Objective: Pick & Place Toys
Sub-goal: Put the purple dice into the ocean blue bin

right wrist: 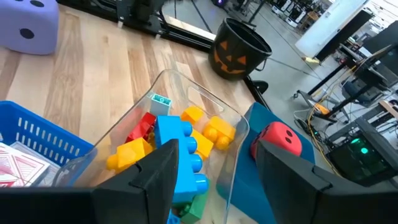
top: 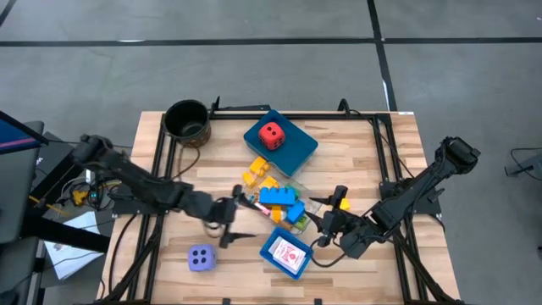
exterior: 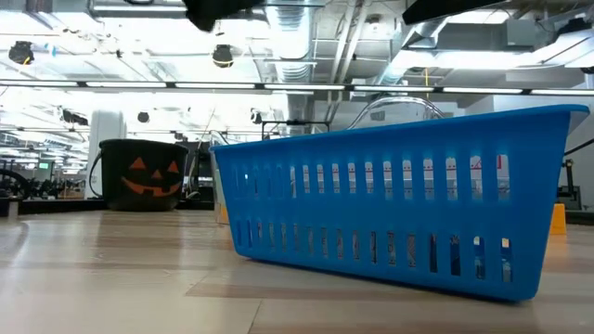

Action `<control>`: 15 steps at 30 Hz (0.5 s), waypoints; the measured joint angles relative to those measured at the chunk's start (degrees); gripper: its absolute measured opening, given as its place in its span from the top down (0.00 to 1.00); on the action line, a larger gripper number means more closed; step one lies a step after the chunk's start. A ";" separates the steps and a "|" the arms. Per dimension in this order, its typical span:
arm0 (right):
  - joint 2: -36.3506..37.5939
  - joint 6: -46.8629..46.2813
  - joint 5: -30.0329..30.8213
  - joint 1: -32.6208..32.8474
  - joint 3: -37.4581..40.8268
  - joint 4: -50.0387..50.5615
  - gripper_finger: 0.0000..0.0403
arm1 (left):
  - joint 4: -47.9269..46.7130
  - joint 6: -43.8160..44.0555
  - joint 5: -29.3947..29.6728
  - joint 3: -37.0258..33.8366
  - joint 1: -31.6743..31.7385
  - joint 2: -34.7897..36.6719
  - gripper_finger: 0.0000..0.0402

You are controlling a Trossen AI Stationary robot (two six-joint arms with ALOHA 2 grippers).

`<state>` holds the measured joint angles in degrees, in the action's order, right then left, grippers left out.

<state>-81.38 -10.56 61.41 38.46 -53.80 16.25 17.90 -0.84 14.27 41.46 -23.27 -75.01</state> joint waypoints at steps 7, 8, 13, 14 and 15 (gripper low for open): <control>0.00 -0.01 -0.02 0.00 0.00 -0.07 0.49 | -4.28 0.14 6.37 -0.14 -8.44 9.42 0.03; 0.00 -0.03 -0.02 0.00 0.00 -0.09 0.49 | -5.44 0.16 7.69 -0.14 -9.58 10.38 0.03; 0.00 -0.03 -0.04 0.09 0.00 -0.09 0.49 | -14.41 6.31 14.53 -0.14 -14.68 13.77 0.01; 0.00 -0.04 -0.04 0.09 0.00 -0.09 0.49 | -16.60 8.64 14.94 -0.14 -15.61 14.26 0.01; 0.00 -0.05 -0.04 0.09 0.00 -0.09 0.49 | -18.64 11.23 14.95 -0.14 -16.53 14.69 0.01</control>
<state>-81.38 -10.61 61.36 38.54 -53.80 16.16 -0.74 10.38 29.22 41.32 -39.80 -60.33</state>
